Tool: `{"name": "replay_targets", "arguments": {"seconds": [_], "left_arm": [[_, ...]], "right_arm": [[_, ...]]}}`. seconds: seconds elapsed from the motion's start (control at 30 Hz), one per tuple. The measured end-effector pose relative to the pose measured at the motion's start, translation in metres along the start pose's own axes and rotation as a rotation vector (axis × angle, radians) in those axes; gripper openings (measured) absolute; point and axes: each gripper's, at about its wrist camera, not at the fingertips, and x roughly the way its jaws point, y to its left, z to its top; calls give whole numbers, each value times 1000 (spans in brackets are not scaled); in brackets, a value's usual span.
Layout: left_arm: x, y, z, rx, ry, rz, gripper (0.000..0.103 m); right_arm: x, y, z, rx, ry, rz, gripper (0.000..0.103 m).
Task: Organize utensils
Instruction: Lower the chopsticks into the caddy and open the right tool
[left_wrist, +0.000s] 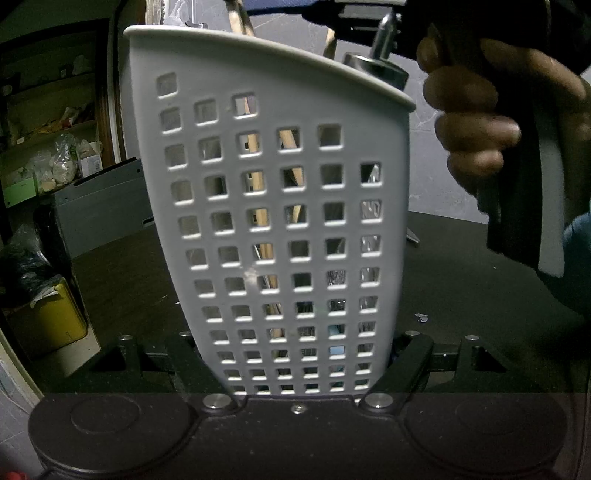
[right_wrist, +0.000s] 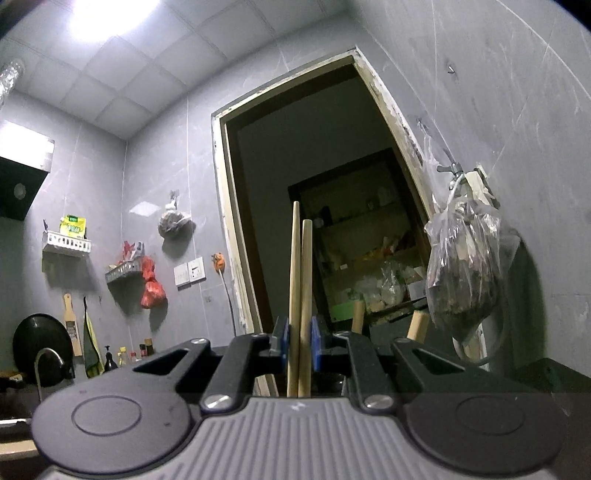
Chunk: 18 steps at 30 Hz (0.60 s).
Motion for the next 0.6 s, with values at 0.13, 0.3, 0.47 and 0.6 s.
{"name": "replay_targets", "arguments": {"seconds": [0.13,0.3,0.47,0.6], "left_arm": [[0,0,0,0,0,0,78],[0,0,0,-1,0,-1,78],[-1,0,0,-2,1,-2,78],[-1,0,0,-3,1,-3,78]], "right_arm": [[-2,-1,-8,-1,18,-3,14],[-5,-3,-16,0,51,-6,14],[-11,-4,-18,-8,87,-6,15],[-16,-4,-17,-17,115,-5,18]]}}
